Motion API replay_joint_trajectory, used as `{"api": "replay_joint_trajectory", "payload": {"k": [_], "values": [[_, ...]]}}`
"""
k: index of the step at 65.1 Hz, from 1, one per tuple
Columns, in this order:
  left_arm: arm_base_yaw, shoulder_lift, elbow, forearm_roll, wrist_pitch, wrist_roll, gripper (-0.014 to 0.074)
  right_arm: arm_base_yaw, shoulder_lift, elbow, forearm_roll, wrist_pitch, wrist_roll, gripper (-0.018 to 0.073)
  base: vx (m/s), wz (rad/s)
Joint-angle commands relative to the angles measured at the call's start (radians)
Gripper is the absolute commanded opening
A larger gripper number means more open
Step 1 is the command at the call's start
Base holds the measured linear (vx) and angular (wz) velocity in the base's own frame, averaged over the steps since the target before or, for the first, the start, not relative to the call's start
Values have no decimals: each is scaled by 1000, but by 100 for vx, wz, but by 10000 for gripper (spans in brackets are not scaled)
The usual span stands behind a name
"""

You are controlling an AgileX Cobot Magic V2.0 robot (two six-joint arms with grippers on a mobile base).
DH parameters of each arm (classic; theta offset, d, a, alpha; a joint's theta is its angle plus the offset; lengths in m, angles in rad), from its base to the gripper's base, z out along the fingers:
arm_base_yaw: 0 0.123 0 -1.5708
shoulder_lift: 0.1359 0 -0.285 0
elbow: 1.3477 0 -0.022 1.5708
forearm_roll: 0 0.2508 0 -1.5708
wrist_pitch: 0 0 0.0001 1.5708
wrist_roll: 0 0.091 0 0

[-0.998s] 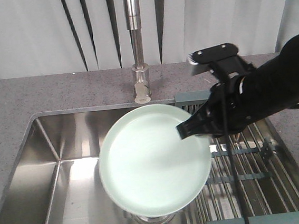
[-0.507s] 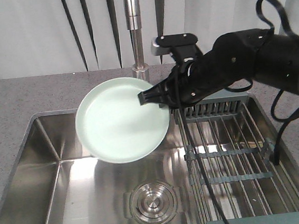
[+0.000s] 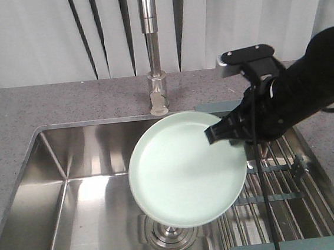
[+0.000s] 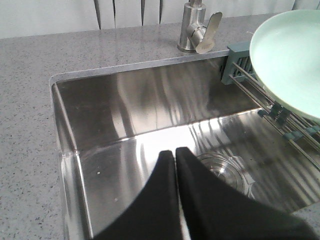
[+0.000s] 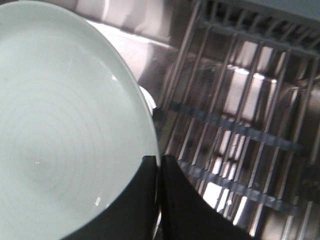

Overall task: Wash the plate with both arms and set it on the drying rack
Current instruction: 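Swing the held plate over the sink basin with the right gripper, then lower the pale green plate onto the drying rack with the right gripper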

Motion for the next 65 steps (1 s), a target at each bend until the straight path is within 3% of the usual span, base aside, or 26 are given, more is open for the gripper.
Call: {"api": "replay_joint_trajectory", "payload": {"k": [1,10,18,29,44,55,65], "values": [[-7,16,-26,-25,-63,-5,-6,85,-53,23,61,-98,13,-1,0,0],[-7,16,-26,-25,-63,-5,-6,184,11,2,64,-225,62,-1,0,0],[-7,16,-26,-25,-63,-5,-6,176,115,-66,51,-285,93,-1,0,0],[-7,16,-26,-25,-63,-5,-6,98,207,-157,28,-289,96,-1,0,0],[-7,16,-26,-25,-63,-5,-6,-56,140,-168,16,-214,88,-1,0,0],[-7,16,-26,-25,-63,-5,-6,-154,50,-168,-123,-103,88,-1,0,0],[-7,16,-26,-25,-63,-5,-6,-274,25,-169,-192,-20,87,-1,0,0]]}}
